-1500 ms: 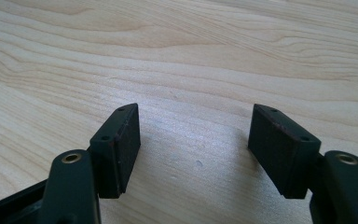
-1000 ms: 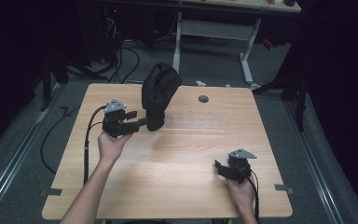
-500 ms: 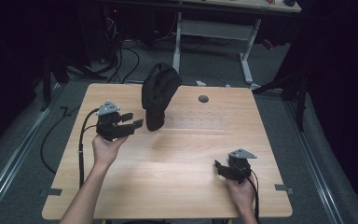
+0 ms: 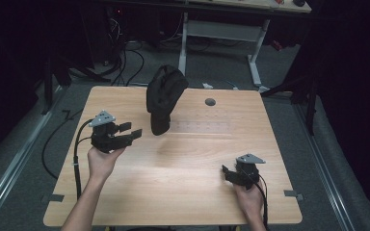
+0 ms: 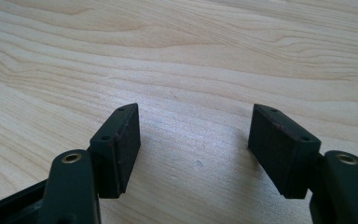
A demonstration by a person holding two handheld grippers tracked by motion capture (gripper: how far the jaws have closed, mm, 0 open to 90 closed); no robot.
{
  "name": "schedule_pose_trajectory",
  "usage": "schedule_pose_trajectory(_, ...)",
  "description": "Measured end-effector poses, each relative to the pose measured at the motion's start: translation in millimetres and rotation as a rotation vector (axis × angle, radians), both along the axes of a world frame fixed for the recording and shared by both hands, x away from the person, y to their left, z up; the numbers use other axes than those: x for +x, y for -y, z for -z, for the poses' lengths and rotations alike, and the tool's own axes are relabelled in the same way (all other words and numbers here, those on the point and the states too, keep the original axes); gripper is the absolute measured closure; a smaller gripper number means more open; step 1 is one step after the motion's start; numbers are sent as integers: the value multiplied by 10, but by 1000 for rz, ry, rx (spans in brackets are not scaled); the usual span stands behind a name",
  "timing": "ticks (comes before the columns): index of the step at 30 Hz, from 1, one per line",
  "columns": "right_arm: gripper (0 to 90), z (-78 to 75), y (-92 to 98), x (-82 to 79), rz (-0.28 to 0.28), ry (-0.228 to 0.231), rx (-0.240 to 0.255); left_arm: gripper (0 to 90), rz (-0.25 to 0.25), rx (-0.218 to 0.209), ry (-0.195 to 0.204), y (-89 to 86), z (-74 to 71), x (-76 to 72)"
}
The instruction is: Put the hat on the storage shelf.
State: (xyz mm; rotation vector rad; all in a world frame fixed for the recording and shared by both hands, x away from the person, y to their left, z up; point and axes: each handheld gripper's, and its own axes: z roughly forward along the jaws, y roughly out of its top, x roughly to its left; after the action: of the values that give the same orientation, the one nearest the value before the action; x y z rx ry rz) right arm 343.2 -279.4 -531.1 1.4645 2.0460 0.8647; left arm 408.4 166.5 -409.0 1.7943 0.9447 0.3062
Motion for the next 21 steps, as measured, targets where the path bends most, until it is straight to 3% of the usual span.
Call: schedule_pose_trajectory(21, 342, 0, 0, 0, 0, 0, 0, 431, -16, -19, -31, -153, 143, -206)
